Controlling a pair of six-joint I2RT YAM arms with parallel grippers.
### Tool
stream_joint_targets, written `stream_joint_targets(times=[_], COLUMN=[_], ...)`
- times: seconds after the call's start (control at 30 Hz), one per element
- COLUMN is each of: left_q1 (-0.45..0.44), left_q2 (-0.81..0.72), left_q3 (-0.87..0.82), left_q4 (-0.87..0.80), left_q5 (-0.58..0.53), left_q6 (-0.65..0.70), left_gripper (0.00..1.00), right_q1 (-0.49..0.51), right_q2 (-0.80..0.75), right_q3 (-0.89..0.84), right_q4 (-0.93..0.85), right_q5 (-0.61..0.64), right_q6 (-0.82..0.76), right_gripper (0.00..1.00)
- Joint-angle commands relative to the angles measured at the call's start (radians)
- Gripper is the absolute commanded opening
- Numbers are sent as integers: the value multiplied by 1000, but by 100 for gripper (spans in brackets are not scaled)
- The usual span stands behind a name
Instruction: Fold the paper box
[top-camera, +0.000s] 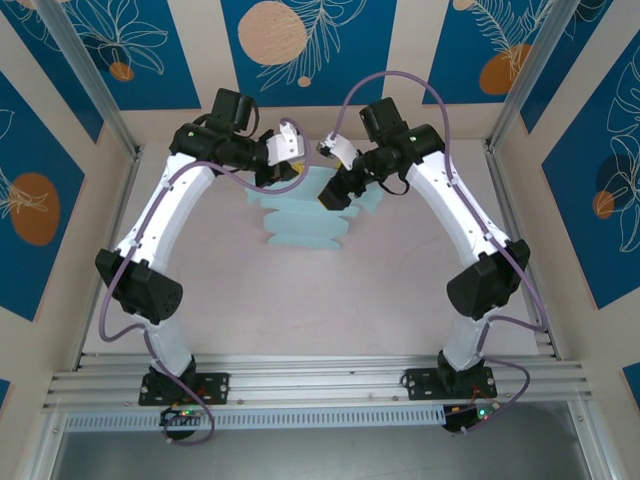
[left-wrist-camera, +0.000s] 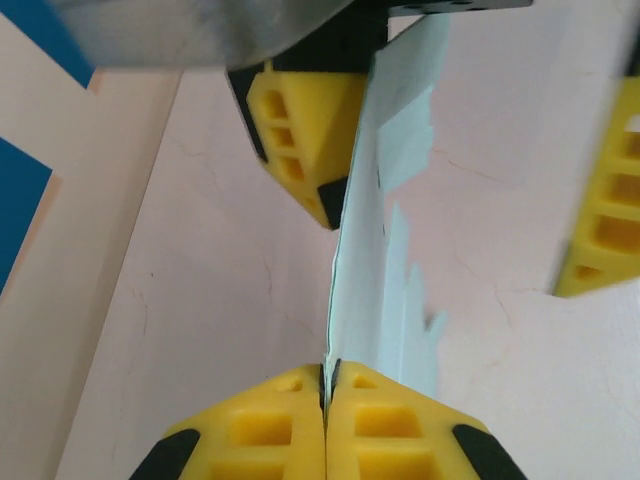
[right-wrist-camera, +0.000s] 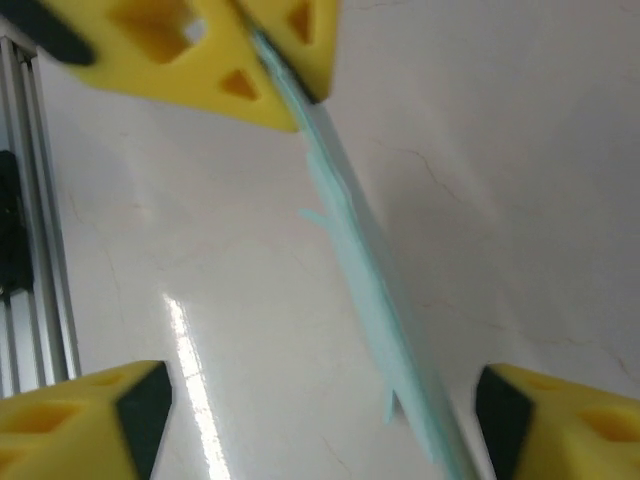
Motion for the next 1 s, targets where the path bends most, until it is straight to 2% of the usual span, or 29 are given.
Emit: stream_joint_targets(times=[0.0,0.13,0.23,0.33,0.47,0.63,0.73,0.97], left_q1=[-7,-28,-38,-45,-49,-48,-48,-31], left_q2=[-10,-38,-63,-86,-83,-3,47,195], left_q3=[42,55,72,83,84,45,-7,4], left_q4=[74,76,77,93,79,-1,19,55], left_q5=[31,19,18,38,98,32,47,-43], left_q6=[-110,-220,-371,-559,-789,-839,-840,-784], left_gripper=[0,0,0,0,0,0,0,0], right_q1=[-15,-36,-43,-67,-69,-79,-105,-193], right_q2=[-137,-344,-506,-606,-702,-759,-731,-589], right_q3=[-75,-244,-363,-385,-409,-475,-482,-500], right_q4=[50,202,341,342,316,323,299,321], right_q5=[8,91,272,370,462,536,549,436], right_q6=[109,245,389,539,651,727,759,808], right_gripper=[99,100,99,100,100,100,100,100])
